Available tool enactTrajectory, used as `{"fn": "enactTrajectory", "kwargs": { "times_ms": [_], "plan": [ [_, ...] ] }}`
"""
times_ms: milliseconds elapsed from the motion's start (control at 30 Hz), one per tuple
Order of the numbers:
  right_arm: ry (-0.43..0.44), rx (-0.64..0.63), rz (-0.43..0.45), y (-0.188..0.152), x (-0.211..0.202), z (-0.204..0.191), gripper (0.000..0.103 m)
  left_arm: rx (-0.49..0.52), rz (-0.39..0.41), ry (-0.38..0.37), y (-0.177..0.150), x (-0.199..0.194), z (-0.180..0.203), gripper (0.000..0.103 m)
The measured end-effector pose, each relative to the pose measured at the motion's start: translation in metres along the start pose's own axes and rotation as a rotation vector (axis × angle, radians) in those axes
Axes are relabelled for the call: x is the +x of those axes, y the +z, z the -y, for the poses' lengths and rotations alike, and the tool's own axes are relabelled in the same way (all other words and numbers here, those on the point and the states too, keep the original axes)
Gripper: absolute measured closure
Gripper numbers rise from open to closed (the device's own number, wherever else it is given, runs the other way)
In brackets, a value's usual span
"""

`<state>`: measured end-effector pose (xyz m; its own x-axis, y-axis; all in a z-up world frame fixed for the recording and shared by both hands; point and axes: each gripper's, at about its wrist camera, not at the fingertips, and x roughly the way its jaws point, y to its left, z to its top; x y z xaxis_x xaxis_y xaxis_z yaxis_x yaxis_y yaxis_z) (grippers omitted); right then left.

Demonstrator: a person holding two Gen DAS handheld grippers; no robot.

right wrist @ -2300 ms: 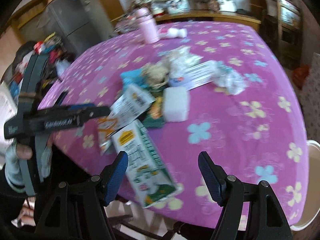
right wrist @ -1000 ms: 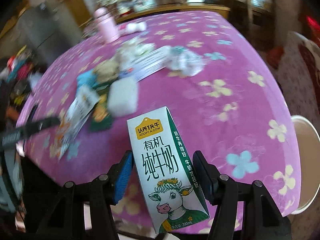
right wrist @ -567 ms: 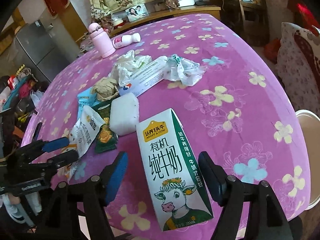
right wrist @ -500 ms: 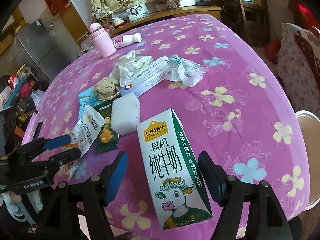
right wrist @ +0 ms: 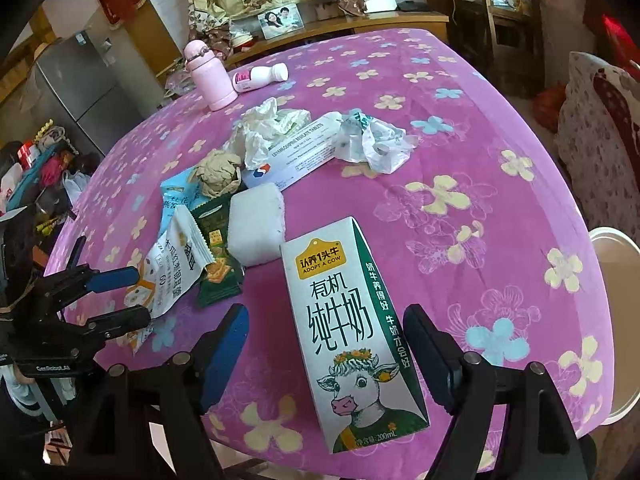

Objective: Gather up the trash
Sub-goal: 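Grasp the white-and-orange snack bag with the left gripper while the right gripper holds the carton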

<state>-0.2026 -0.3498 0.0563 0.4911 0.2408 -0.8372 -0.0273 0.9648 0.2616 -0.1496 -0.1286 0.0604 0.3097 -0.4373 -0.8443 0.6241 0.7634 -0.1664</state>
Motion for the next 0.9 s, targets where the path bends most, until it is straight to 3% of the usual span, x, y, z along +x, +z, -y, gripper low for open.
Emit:
{"fn": "enactTrajectory", "kwargs": {
  "times_ms": [233,467,600,833,900],
  "plan": [
    [0.003,0.006,-0.003,0.002,0.001,0.0,0.026,0.079,-0.057,0.028,0.007,0.018,-0.002,0.034],
    [0.003,0.0,-0.011,0.003,0.003,-0.002,0.026,0.173,-0.057,0.101,0.014,0.03,0.01,0.033],
    [0.001,-0.006,-0.014,0.005,0.006,-0.003,0.026,0.121,-0.066,0.131,0.023,0.044,0.001,0.032],
    [-0.042,-0.036,-0.024,0.001,0.009,-0.004,0.026,0.005,-0.058,0.114,0.026,0.043,-0.009,0.034],
    [-0.064,-0.055,-0.039,0.001,0.014,-0.004,0.026,-0.035,-0.054,0.095,0.024,0.038,-0.012,0.06]
  ]
}}
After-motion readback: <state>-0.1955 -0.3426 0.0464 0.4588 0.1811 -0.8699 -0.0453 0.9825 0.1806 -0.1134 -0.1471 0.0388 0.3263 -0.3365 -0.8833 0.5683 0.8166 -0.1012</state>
